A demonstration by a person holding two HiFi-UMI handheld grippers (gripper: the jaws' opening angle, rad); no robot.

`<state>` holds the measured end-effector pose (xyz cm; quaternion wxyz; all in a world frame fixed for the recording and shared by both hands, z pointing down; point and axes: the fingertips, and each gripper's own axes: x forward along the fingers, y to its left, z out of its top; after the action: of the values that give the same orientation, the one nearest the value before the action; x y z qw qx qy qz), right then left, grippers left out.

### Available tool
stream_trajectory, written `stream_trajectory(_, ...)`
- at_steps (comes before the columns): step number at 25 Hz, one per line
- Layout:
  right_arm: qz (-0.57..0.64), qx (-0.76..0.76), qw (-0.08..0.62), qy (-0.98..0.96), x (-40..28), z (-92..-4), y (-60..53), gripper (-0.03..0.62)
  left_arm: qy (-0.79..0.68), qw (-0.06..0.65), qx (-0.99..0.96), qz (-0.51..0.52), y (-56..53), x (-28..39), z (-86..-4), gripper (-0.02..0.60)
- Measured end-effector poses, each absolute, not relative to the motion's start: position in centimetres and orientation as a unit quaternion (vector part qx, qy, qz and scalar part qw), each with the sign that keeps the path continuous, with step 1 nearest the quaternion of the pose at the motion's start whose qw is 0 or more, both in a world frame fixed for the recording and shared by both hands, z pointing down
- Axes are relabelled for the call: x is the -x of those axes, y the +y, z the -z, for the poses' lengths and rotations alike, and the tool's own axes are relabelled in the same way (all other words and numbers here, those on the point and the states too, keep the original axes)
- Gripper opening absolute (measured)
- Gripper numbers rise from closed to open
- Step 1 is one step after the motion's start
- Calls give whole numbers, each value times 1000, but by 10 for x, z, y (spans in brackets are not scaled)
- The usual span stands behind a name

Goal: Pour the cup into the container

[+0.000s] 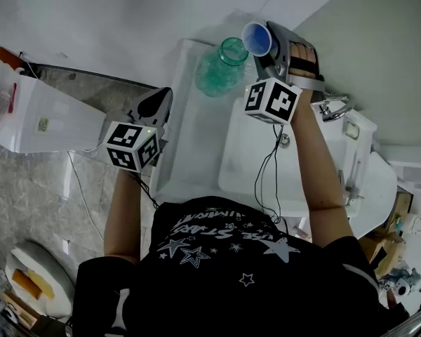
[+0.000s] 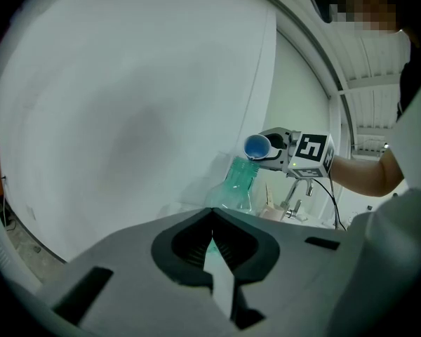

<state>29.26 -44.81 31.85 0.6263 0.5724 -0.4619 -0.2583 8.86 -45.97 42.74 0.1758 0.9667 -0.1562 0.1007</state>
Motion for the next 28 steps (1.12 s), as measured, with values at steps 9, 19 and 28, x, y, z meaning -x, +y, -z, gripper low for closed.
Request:
stream_trajectory(9, 279, -565, 634, -449, -291, -319, -447, 279, -161, 175, -966, -100, -455, -86, -427, 12)
stream_trajectory(19, 246, -594, 602, -473, -288, -311, -443, 278, -177, 171, -965, -96, -446, -71, -421, 12)
stream_trajectory(28, 198, -637, 545, -509, -290, -306, -429, 278, -195, 166, -962, -93, -421, -54, -415, 12)
